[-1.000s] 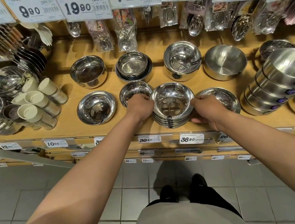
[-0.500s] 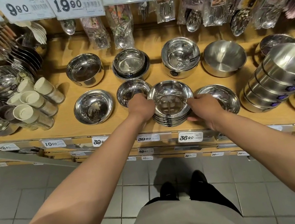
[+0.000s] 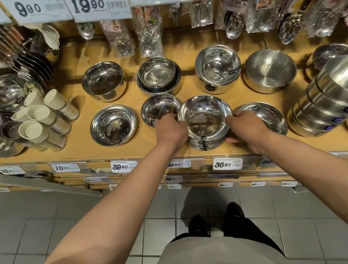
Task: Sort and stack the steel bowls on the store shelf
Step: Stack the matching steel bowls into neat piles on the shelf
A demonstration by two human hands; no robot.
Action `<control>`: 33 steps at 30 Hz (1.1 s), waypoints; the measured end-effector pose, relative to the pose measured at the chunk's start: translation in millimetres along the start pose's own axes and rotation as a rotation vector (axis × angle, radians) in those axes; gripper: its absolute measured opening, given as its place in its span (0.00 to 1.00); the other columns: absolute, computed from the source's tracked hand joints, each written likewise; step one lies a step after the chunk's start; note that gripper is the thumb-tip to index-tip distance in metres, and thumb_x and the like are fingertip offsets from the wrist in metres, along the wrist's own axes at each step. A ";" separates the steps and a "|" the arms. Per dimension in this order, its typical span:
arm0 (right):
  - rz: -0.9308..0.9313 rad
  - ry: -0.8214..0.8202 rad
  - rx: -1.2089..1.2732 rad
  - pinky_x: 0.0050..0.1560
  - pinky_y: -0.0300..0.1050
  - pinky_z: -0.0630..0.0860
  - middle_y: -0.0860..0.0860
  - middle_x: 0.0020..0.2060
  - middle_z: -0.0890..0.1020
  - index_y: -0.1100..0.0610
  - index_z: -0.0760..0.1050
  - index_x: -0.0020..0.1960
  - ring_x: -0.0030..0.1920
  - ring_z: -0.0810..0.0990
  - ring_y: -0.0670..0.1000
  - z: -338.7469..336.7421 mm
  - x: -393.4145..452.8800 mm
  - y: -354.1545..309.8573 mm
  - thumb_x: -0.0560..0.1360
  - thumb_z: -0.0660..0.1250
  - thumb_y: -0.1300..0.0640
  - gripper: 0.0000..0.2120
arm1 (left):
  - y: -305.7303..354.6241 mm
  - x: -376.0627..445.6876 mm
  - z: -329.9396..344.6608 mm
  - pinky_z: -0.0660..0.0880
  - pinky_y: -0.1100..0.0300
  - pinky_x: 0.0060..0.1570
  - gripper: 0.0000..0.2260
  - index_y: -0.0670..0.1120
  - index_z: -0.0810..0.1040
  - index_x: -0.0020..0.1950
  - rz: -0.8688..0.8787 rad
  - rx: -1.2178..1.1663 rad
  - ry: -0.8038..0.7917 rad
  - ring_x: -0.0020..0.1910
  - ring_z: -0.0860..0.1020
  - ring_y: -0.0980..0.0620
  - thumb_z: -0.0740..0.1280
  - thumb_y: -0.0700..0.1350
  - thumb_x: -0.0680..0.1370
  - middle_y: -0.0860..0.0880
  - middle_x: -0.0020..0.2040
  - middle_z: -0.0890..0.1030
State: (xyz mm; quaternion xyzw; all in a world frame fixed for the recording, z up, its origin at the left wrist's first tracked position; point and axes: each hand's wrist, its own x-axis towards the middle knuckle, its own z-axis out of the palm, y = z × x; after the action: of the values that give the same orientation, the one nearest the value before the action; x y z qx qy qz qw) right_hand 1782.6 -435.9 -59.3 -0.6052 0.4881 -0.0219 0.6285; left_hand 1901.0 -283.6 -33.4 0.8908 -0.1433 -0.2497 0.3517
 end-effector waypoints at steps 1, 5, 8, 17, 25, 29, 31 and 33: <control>0.002 -0.005 -0.004 0.38 0.46 0.84 0.57 0.50 0.85 0.57 0.79 0.49 0.50 0.86 0.56 -0.3 0.3 -0.2 0.80 0.65 0.56 0.06 | 0.0 -0.8 0.2 0.71 0.61 0.34 0.10 0.40 0.80 0.58 0.004 -0.005 0.002 0.39 0.79 0.49 0.63 0.40 0.80 0.47 0.42 0.82; 0.013 -0.022 0.019 0.41 0.47 0.85 0.56 0.50 0.85 0.55 0.79 0.50 0.51 0.86 0.55 -1.1 -1.0 -0.4 0.80 0.65 0.56 0.05 | 1.2 -2.8 -0.9 0.73 0.59 0.40 0.11 0.40 0.79 0.61 0.001 -0.016 0.004 0.40 0.79 0.48 0.63 0.41 0.81 0.48 0.40 0.80; 0.008 -0.007 0.031 0.36 0.44 0.84 0.57 0.50 0.86 0.55 0.79 0.49 0.50 0.86 0.55 -0.9 -2.5 -0.2 0.80 0.66 0.57 0.05 | 2.4 -4.1 -0.9 0.72 0.58 0.41 0.10 0.40 0.80 0.57 -0.001 -0.005 0.016 0.44 0.80 0.46 0.62 0.41 0.81 0.45 0.45 0.82; 0.000 0.029 -0.023 0.36 0.45 0.85 0.56 0.48 0.84 0.57 0.80 0.49 0.42 0.85 0.52 -3.1 4.3 -0.9 0.80 0.66 0.56 0.06 | 2.7 -7.4 2.7 0.68 0.59 0.36 0.10 0.37 0.80 0.52 0.022 -0.005 0.033 0.41 0.77 0.46 0.61 0.41 0.82 0.43 0.44 0.82; 0.008 -0.004 -0.034 0.35 0.43 0.84 0.56 0.49 0.85 0.56 0.80 0.50 0.46 0.85 0.52 -3.8 7.0 -3.9 0.80 0.65 0.55 0.06 | 3.3 -8.9 1.4 0.68 0.60 0.45 0.12 0.38 0.79 0.61 0.033 0.044 0.048 0.46 0.74 0.49 0.62 0.42 0.82 0.45 0.49 0.80; 0.006 -0.010 -0.032 0.34 0.42 0.83 0.56 0.50 0.85 0.55 0.80 0.49 0.47 0.85 0.51 -4.9 4.9 -5.0 0.80 0.65 0.55 0.06 | 1.9 -5.1 -0.2 0.72 0.58 0.46 0.10 0.40 0.79 0.58 0.018 0.046 0.013 0.47 0.79 0.46 0.62 0.43 0.82 0.46 0.47 0.80; 0.008 -0.012 -0.040 0.36 0.43 0.84 0.58 0.51 0.85 0.57 0.80 0.51 0.50 0.86 0.53 -5.3 4.3 -4.1 0.80 0.65 0.55 0.07 | 0.3 -4.7 -0.5 0.70 0.60 0.43 0.10 0.40 0.80 0.56 0.037 0.060 0.016 0.44 0.77 0.47 0.62 0.43 0.82 0.48 0.44 0.79; 0.010 -0.022 -0.032 0.39 0.43 0.84 0.59 0.54 0.85 0.58 0.80 0.53 0.53 0.85 0.54 -6.0 2.0 -4.1 0.80 0.66 0.54 0.08 | -1.6 -5.8 -1.8 0.68 0.64 0.38 0.10 0.41 0.80 0.56 0.061 0.073 0.010 0.41 0.76 0.49 0.62 0.44 0.83 0.50 0.40 0.79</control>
State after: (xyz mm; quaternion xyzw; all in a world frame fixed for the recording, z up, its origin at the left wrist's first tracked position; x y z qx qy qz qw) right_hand 1782.2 -442.7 -56.0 -0.6128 0.4845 -0.0041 0.6243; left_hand 1897.3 -279.0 -31.4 0.8995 -0.1775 -0.2291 0.3270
